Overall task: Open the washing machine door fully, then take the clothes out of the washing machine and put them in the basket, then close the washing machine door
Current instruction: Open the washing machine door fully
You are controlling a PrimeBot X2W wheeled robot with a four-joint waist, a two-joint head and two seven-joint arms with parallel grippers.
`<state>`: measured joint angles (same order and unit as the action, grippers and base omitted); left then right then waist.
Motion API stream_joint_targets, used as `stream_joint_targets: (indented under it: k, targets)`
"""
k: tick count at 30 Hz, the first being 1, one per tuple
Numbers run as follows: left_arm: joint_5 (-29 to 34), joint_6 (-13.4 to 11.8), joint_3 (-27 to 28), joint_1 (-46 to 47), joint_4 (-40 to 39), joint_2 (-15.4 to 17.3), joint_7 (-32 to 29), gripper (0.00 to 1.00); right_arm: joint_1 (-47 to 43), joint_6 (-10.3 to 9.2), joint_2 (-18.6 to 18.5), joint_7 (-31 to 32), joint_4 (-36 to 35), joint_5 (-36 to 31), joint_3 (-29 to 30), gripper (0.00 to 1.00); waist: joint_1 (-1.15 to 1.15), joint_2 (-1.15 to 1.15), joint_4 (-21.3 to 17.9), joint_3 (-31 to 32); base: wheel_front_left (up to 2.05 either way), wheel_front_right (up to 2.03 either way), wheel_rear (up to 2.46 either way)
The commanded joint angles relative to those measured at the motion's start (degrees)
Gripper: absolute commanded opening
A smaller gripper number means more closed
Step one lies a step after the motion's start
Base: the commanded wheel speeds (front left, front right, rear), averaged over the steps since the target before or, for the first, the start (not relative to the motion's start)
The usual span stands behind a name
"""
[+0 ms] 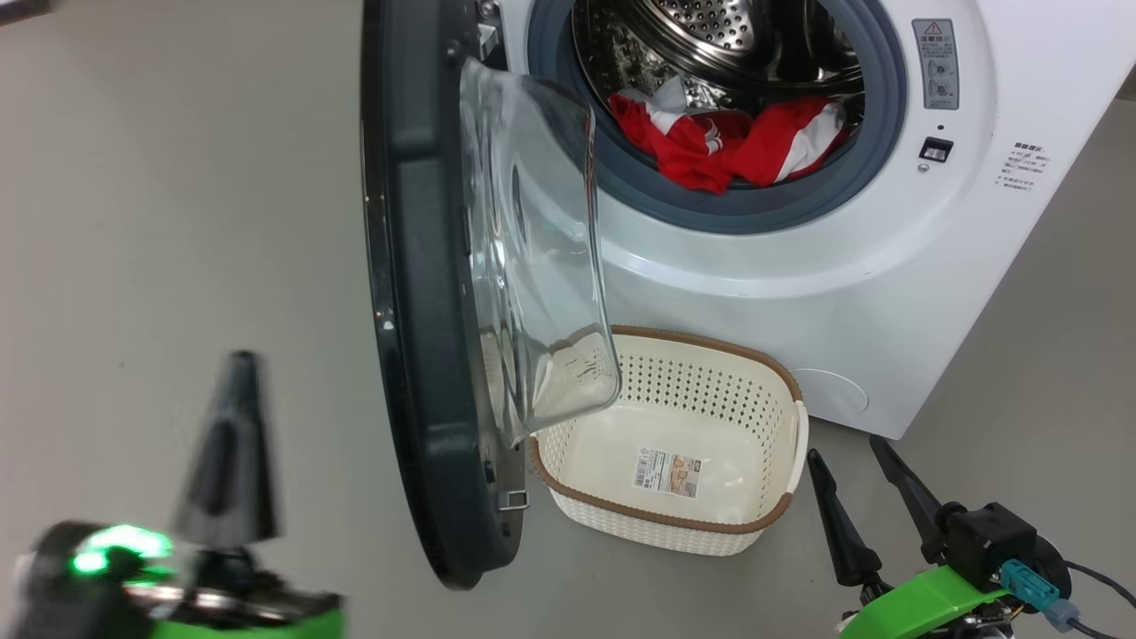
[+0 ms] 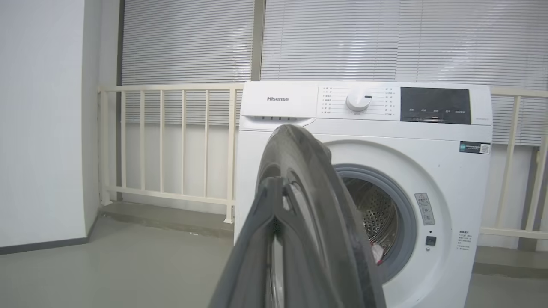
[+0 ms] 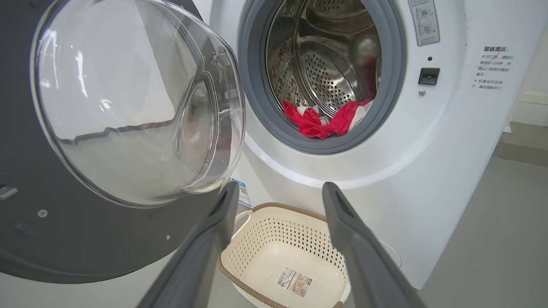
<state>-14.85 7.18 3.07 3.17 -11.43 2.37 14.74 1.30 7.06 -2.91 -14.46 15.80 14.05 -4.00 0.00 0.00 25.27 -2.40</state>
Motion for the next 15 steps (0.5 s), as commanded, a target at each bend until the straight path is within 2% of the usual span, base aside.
stream_joint_targets:
  k: [1, 5, 8, 15]
  targets:
    - [0.73, 0.31, 0.39, 1.46, -2.02, 0.51, 0.26, 0.0, 0.72, 0.43, 0.02, -0.53, -1.69, 0.22, -0.96, 1.0, 0.0, 0.0, 0.02, 0.0, 0.0, 0.0, 0.0]
    - [2.0, 0.31, -9.29, 0.33, -4.27, 0.64, 0.26, 0.0, 0.76, 0.43, 0.02, -0.53, -1.88, 0.5, -1.01, 1.0, 0.0, 0.0, -0.1, -0.04, 0.0, 0.0, 0.0]
    - [1.83, 0.31, -15.38, -1.4, -2.11, 0.67, 0.26, 0.0, 0.88, 0.43, 0.02, -0.53, -1.86, 0.54, -1.24, 1.0, 0.0, 0.0, -0.37, -0.03, 0.0, 0.0, 0.0]
    - [-3.27, 0.31, -19.04, -2.89, 7.45, 0.54, 0.26, 0.0, 1.23, 0.43, 0.03, -0.53, -1.91, 0.72, -1.77, 1.0, 0.0, 0.0, -1.03, -0.37, 0.0, 0.0, 0.0]
